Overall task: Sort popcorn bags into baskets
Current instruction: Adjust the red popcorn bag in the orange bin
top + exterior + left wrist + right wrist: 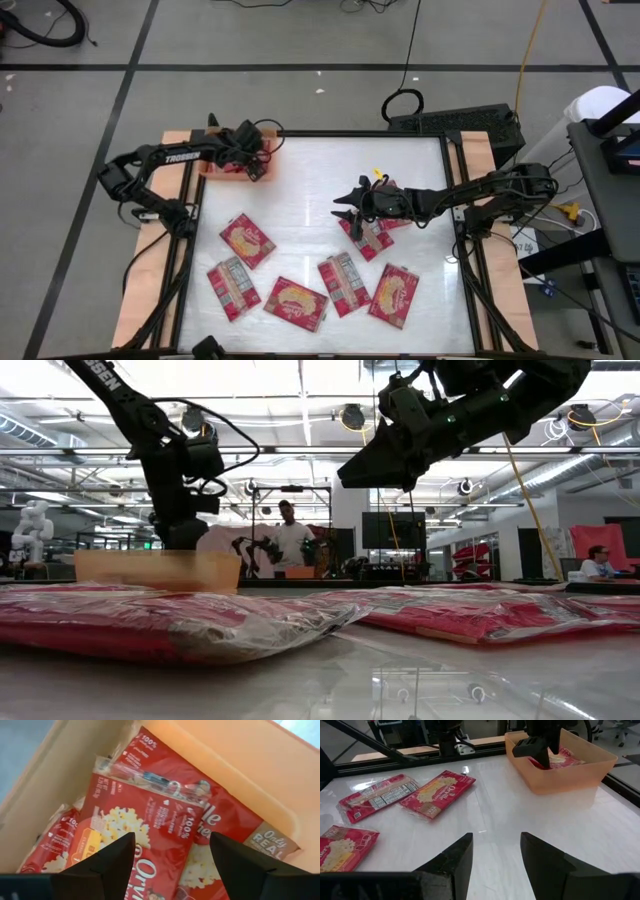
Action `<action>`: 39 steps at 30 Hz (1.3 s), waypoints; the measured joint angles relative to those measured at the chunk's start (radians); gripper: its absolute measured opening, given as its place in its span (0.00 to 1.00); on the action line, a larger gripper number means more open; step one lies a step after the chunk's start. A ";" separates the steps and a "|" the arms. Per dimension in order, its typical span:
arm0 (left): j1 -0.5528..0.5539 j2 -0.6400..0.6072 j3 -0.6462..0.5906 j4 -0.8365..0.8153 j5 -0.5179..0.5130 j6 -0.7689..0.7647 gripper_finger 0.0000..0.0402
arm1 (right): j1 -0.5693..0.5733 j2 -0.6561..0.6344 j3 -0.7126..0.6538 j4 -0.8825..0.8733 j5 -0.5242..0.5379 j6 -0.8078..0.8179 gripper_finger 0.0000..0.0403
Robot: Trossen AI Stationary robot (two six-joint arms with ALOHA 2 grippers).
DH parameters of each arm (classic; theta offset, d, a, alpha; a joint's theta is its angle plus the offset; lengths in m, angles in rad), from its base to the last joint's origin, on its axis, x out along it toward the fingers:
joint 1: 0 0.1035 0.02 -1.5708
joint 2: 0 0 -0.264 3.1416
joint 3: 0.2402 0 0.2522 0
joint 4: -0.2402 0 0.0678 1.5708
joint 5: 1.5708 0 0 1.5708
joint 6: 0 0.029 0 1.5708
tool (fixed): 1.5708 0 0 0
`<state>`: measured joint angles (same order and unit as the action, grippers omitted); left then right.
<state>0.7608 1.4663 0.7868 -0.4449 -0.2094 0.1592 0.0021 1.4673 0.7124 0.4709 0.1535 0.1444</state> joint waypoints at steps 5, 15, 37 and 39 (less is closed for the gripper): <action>0.027 0.045 0.000 0.011 0.038 0.025 0.60 | 0.000 0.000 0.000 0.008 0.000 0.000 0.39; 0.011 0.091 0.006 0.069 0.037 0.013 0.35 | 0.008 0.000 0.000 0.018 -0.001 0.000 0.39; -0.009 -0.207 0.002 0.102 -0.068 -0.084 0.00 | -0.030 0.138 0.061 0.333 0.113 0.185 0.40; -0.005 -0.226 0.002 0.106 -0.068 -0.085 0.00 | -0.039 0.173 0.108 0.332 0.109 0.185 0.40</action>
<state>0.7554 1.2398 0.7891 -0.3385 -0.2772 0.0742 -0.0366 1.6404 0.8204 0.8027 0.2620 0.3292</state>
